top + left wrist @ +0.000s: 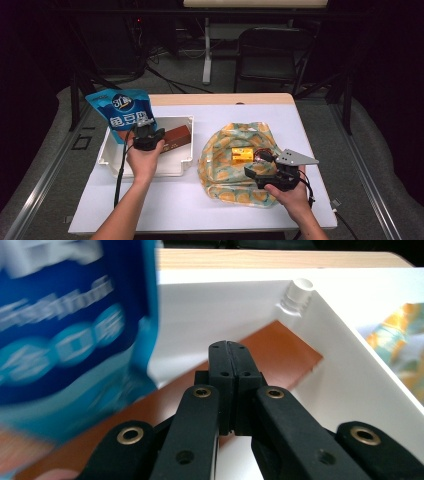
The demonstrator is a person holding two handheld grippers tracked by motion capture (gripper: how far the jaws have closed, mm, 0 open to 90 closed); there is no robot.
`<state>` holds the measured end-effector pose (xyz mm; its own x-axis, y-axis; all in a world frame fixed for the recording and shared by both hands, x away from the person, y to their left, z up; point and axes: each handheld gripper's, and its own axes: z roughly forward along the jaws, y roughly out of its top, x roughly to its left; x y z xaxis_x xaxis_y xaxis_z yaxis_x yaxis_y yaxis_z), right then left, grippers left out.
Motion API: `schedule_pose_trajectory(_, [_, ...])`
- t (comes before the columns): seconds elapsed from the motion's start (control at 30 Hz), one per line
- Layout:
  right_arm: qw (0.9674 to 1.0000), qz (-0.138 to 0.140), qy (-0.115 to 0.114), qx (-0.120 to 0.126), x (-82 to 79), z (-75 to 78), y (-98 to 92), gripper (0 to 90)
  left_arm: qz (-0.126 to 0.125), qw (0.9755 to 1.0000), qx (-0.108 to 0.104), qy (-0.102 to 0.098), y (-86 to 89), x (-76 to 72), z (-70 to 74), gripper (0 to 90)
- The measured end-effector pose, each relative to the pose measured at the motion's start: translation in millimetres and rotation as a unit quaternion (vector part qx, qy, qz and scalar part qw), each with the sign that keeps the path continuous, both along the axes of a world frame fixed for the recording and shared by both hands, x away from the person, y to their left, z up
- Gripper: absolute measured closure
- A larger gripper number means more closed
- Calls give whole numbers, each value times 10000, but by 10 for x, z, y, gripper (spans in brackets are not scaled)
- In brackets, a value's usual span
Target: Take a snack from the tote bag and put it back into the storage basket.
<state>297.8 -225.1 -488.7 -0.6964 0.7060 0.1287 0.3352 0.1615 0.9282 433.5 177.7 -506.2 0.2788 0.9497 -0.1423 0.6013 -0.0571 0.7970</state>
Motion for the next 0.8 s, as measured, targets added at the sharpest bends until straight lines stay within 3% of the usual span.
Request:
schedule_pose_trajectory(0.2, [10000, 36, 4, -33, -9, -17, 7, 193, 207, 9995, -142, 181, -126, 251, -69, 900])
schedule_pose_trajectory(0.37, [10000, 58, 21, -64, -9, -30, 3, 194, 151, 9990, -156, 394, -149, 371, -123, 900])
schedule_pose_trajectory(0.5, [10000, 52, 20, -65, -6, -40, 10, 194, 52, 9992, -139, 378, -148, 353, -113, 900])
schedule_pose_trajectory(0.67, [9999, 66, 25, -98, -6, -42, 28, 195, -329, 9985, -80, 434, -116, 283, -111, 900])
schedule_pose_trajectory(0.8, [9999, 70, 19, -121, -18, -41, 51, 195, -432, 9980, -100, 442, -130, 201, -101, 900])
